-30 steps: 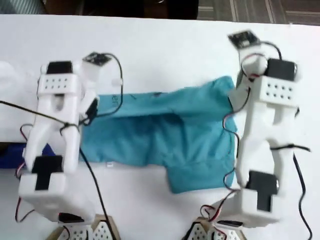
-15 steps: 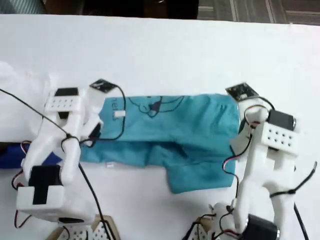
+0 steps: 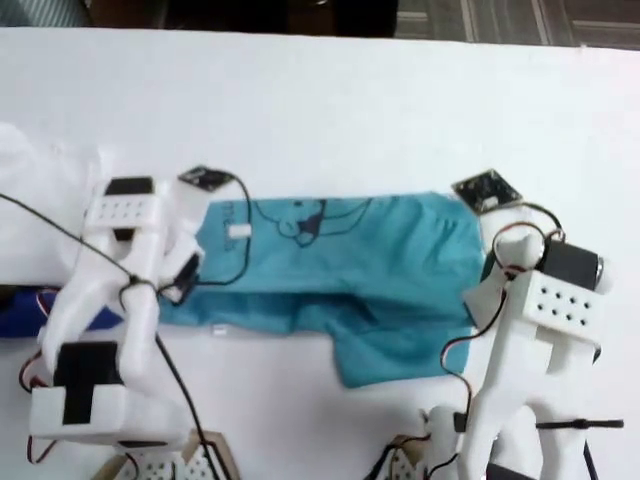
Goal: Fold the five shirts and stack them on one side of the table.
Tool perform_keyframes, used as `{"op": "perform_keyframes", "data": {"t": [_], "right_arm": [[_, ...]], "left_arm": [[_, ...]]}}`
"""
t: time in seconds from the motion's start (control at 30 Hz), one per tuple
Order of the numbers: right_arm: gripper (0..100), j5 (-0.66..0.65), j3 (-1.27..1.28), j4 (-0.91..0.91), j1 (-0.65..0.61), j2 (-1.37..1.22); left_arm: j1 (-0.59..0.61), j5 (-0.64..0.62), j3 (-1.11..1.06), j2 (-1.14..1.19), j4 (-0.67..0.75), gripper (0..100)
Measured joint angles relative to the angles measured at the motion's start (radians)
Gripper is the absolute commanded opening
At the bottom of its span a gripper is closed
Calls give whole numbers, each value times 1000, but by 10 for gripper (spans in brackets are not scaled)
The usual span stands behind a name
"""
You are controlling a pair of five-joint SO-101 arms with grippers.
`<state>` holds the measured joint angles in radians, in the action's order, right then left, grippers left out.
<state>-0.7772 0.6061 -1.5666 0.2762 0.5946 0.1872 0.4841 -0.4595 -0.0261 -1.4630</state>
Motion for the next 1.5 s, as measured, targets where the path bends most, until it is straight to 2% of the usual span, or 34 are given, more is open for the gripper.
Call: {"op": "perform_keyframes", "data": {"t": [0.3, 0.43, 0.57, 0.7, 0.83, 1.0, 1.1, 1.2, 1.23, 1.27, 1.3, 1.37, 1.5], "right_arm": [[18, 0, 92, 3, 0, 6], [23, 0, 143, 48, 2, 6], [130, 0, 170, 69, 2, 6], [221, 0, 170, 69, 2, 6], [223, 0, 163, 69, 2, 6], [223, 0, 68, 63, 2, 6], [201, 34, -11, 61, 2, 6], [19, 126, -72, 109, -14, 6], [10, 160, -81, 133, -35, 6], [43, 186, -84, 163, -66, 6], [43, 212, -89, 189, -101, 6], [13, 242, -94, 235, -180, -3], [19, 259, -98, 350, -298, -104]], "left_arm": [[0, 0, -46, -3, -21, 29], [0, 0, -137, -5, 60, 37], [0, 0, -178, -5, 127, 149], [3, 0, -178, -12, 132, 248], [0, 0, -114, -12, 83, 256], [15, 0, 86, -12, -64, 256], [52, -2, 235, -12, -124, 211], [64, -11, 324, -12, -126, 2], [55, -31, 333, -8, -106, 41], [49, -68, 339, 8, -80, 47], [43, -101, 342, 32, -54, 21], [15, -127, 350, 98, -12, 30], [-57, -181, 413, 288, 66, 24]]}}
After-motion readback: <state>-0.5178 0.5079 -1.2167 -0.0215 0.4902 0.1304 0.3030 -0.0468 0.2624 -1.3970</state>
